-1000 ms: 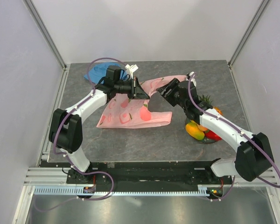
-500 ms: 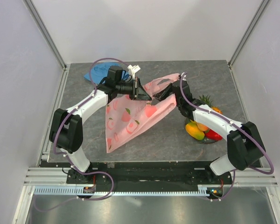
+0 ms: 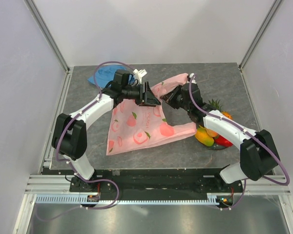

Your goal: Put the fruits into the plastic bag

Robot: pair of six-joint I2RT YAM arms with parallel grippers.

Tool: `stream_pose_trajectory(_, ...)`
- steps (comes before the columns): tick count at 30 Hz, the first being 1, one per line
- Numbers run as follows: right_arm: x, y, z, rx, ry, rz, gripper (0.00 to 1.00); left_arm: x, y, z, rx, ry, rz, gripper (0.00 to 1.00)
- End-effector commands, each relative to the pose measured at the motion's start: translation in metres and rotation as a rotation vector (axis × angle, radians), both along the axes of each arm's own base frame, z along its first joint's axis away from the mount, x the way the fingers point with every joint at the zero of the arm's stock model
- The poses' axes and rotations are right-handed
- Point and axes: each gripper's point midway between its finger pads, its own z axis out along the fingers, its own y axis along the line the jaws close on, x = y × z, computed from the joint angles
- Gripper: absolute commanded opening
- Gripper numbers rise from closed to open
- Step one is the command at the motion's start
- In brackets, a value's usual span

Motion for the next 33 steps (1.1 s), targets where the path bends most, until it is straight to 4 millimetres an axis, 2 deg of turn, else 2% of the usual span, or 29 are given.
stream_pose_trajectory(1,0.001,0.008,0.028,-0.003,-0.105,0.025,0.00,0.002,-0.009,0.034,-0.017,-0.119,-0.009,0.67)
stream_pose_trajectory(5,0.000,0.013,0.026,-0.018,-0.103,0.043,0.00,0.001,-0.016,0.048,-0.021,-0.165,-0.008,0.75)
stream_pose_trajectory(7,-0.001,0.015,0.027,-0.018,-0.103,0.047,0.00,0.003,-0.016,0.043,-0.001,-0.154,0.013,0.78)
stream_pose_trajectory(12,-0.002,0.018,0.032,-0.019,-0.118,0.058,0.00,0.018,-0.003,0.014,0.142,-0.098,0.110,0.74)
stream_pose_trajectory(15,-0.004,0.020,0.033,-0.023,-0.125,0.065,0.00,0.026,0.001,0.012,0.179,-0.117,0.152,0.72)
stream_pose_trajectory(18,-0.005,0.021,0.035,-0.023,-0.134,0.071,0.00,0.031,-0.002,0.018,0.171,-0.138,0.154,0.74)
stream_pose_trajectory(23,-0.008,0.026,0.038,-0.011,-0.149,0.089,0.00,0.045,-0.002,0.016,0.190,-0.145,0.211,0.74)
stream_pose_trajectory(26,-0.009,0.025,0.040,-0.014,-0.157,0.092,0.00,0.046,-0.003,0.017,0.188,-0.150,0.211,0.66)
stream_pose_trajectory(28,-0.010,0.024,0.040,-0.015,-0.159,0.088,0.00,0.045,-0.004,0.015,0.187,-0.143,0.203,0.46)
stream_pose_trajectory(32,-0.011,0.020,0.040,-0.033,-0.165,0.075,0.00,0.042,-0.002,0.013,0.191,-0.144,0.200,0.19)
stream_pose_trajectory(33,-0.009,0.015,0.042,-0.046,-0.170,0.055,0.00,0.040,-0.001,0.014,0.190,-0.146,0.198,0.09)
